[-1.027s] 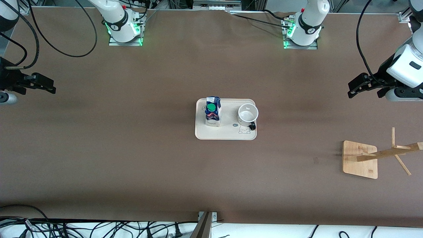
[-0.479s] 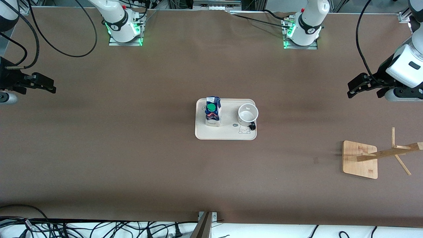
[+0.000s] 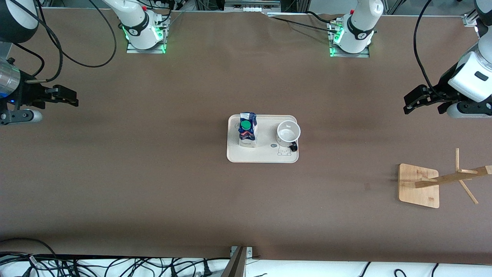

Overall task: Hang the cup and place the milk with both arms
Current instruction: 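Move the right gripper out toward the tray, then lower the right gripper over the blue milk carton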

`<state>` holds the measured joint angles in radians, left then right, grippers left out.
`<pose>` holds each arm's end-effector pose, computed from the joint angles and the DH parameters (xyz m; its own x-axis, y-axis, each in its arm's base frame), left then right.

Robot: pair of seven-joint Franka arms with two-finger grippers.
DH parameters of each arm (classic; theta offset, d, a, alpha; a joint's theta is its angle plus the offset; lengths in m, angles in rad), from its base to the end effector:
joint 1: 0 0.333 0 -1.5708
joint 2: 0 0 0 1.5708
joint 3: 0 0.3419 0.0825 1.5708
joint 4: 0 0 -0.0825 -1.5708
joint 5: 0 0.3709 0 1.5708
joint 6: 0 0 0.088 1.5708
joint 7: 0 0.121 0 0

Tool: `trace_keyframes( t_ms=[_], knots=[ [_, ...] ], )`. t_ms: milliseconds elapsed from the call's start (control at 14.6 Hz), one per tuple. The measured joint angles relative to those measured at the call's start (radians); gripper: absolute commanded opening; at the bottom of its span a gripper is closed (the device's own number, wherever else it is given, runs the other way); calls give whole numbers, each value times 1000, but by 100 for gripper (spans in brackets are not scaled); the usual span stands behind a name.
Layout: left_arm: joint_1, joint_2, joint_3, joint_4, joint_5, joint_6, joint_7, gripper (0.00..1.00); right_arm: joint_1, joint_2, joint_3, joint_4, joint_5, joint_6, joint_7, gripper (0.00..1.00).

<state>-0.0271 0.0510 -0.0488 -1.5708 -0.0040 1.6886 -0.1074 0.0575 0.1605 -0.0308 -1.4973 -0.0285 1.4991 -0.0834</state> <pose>0.5687 -0.0429 0.6189 0.9973 0.0324 0.0657 0.0315 -0.9994 0.0136 0.5804 0.0133 0.5740 0.9813 0.1071 -0.1601 0.1117 -0.9935 0.0200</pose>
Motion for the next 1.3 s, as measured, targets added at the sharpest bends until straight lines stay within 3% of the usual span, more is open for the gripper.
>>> trace_keyframes(
  t_ms=[205, 411, 616, 890, 1300],
  knots=[
    [0, 0, -1, 0, 0, 0, 0, 100, 60, 55, 3, -12, -1, 7, -9, 100],
    [-1, 0, -1, 0, 0, 0, 0, 100, 147, 140, 6, -12, 9, 119, -6, 100],
    [-1, 0, -2, 0, 0, 0, 0, 100, 175, 194, 6, -12, 101, 202, -4, 100],
    [-2, 0, -2, 0, 0, 0, 0, 100, 173, 213, 1, -12, 200, 239, 11, 100],
    [-2, 0, -2, 0, 0, 0, 0, 100, 261, 224, 5, -12, 214, 300, 185, 100]
  ],
)
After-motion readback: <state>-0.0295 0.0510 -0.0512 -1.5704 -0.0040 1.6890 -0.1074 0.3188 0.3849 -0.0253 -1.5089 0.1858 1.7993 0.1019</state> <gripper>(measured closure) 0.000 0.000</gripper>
